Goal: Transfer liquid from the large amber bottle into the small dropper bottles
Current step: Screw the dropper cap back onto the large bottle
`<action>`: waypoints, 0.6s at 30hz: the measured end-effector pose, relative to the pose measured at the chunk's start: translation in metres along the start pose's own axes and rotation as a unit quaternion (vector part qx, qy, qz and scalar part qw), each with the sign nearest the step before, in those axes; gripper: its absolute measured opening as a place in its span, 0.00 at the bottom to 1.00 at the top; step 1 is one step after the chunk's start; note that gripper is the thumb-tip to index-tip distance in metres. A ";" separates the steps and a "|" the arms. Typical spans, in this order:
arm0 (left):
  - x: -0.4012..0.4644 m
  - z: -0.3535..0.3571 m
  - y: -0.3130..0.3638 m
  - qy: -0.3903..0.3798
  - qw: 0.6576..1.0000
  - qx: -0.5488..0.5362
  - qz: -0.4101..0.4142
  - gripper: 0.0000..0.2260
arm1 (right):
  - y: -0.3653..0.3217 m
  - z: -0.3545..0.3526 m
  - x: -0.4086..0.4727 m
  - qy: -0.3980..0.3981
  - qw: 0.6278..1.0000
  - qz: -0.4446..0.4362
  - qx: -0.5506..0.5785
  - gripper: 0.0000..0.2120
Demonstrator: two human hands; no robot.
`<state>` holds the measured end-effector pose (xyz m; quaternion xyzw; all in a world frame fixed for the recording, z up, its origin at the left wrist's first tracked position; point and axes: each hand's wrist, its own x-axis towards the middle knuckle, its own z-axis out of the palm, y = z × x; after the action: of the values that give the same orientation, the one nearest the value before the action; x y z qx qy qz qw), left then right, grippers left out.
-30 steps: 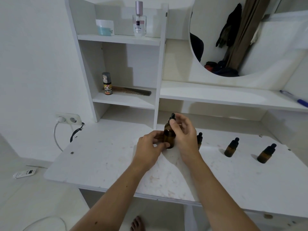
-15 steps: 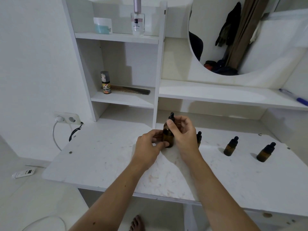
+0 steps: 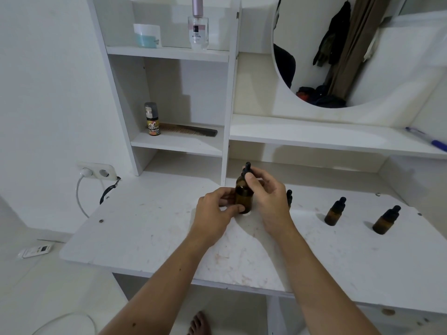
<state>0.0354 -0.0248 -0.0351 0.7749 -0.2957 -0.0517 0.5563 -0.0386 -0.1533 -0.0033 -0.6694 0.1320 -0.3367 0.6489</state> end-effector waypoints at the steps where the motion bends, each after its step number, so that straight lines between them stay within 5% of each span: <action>1: 0.000 0.000 0.000 0.000 1.000 0.002 -0.002 0.20 | -0.001 0.000 -0.001 -0.008 1.000 0.006 0.017 0.11; 18: -0.001 0.000 0.002 -0.010 1.000 0.019 0.001 0.19 | 0.003 -0.002 -0.003 0.010 0.996 -0.047 -0.069 0.06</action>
<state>0.0338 -0.0244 -0.0339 0.7848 -0.3028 -0.0532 0.5381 -0.0414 -0.1539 -0.0074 -0.7150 0.1295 -0.3635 0.5830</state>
